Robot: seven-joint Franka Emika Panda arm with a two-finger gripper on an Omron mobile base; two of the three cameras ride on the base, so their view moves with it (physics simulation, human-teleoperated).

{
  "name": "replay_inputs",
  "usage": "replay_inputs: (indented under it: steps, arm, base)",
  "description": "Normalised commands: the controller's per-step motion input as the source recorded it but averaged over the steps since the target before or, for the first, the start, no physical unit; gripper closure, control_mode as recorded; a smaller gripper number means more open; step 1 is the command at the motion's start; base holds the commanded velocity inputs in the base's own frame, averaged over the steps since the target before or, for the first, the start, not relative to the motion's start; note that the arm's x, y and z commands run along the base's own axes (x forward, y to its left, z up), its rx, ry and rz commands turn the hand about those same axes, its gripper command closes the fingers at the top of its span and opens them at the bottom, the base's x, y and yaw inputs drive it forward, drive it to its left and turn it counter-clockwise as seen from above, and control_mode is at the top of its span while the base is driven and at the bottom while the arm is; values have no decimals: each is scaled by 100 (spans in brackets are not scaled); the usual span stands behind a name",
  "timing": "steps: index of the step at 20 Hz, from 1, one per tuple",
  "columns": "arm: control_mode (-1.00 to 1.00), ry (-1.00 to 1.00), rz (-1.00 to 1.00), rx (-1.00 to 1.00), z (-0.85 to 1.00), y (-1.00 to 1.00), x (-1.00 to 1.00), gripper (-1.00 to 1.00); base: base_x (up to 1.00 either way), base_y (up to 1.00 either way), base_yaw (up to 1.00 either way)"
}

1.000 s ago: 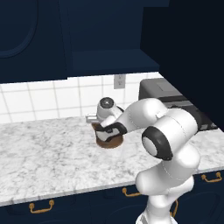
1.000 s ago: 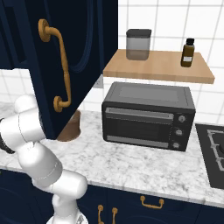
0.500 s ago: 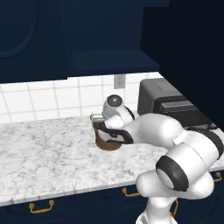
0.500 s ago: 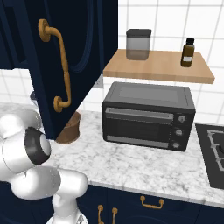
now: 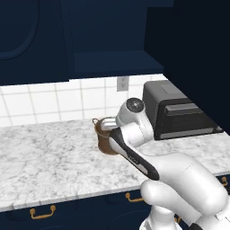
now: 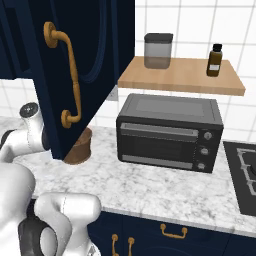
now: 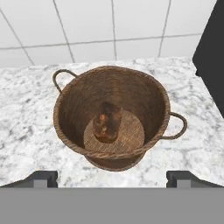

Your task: Open the cabinet, pick up the bread from the cabinet and place it in the basket. Then move the basket to the dining counter.

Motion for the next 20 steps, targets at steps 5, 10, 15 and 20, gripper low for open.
replay_inputs:
  steps: [5,10,15,20]
  arm:
    - [-100,0,36,-8,21,0,-66,-100]
    - [-100,5,28,-15,5,20,6,-100]
    - [-100,6,10,-11,1,27,51,-100]
    - [-100,5,3,-8,0,4,49,-100]
  base:
    - [0,0,0]
    - [0,0,0]
    - [0,0,0]
    - [0,0,0]
